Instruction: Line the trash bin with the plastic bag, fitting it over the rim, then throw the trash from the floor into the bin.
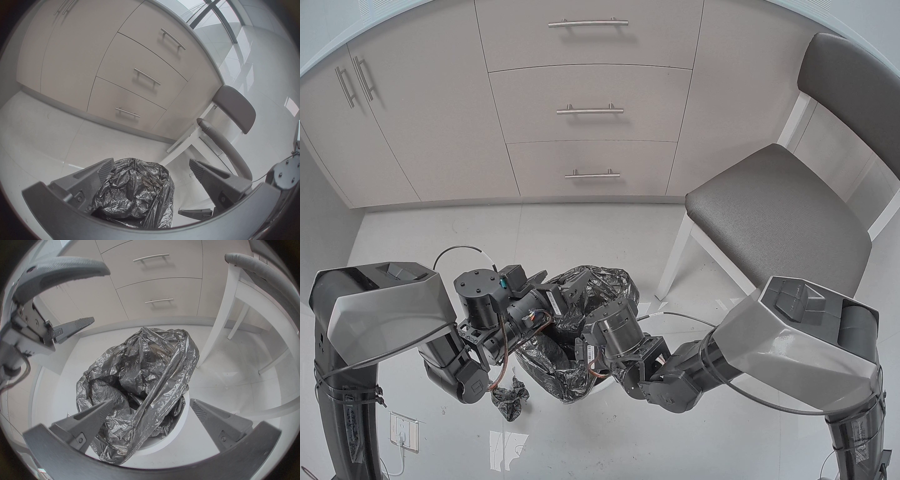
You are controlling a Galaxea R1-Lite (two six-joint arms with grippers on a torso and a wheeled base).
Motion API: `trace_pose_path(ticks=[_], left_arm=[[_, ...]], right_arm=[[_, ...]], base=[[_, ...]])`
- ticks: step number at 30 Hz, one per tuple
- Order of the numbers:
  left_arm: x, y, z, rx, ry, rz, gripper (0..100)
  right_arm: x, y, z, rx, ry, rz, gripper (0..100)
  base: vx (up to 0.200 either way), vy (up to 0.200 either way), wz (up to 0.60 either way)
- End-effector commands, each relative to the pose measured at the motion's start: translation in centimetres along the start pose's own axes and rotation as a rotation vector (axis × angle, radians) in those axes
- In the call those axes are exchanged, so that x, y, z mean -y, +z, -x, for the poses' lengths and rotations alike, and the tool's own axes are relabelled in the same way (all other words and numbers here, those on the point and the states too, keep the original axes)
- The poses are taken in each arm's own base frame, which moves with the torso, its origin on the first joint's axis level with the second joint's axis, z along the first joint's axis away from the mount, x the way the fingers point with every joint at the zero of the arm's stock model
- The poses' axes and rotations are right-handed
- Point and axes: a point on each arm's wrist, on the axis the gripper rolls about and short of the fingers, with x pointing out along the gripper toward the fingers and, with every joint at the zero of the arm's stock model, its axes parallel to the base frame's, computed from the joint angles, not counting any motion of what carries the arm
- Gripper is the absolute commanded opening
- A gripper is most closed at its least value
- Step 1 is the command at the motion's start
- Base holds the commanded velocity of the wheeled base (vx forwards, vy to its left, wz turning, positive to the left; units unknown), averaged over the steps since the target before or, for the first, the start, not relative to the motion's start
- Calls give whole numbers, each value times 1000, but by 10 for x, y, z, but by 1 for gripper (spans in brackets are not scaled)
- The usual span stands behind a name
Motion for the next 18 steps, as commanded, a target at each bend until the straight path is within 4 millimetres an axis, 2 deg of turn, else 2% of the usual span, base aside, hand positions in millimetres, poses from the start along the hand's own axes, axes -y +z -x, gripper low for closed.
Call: trace_pose_path(ticks=[1,11,18], left_arm=[[-1,6,2,15,2,0,100],[-7,8,3,17,17,0,100],[-12,9,5,17,32,1,100]], right_arm=[[-5,-6,4,-11,10,12,100],[-16,-22,-1,-32,26,47,100],[-16,-29,-5,-43,21,49,100]], base=[[0,0,0],[0,0,0],[0,0,0]])
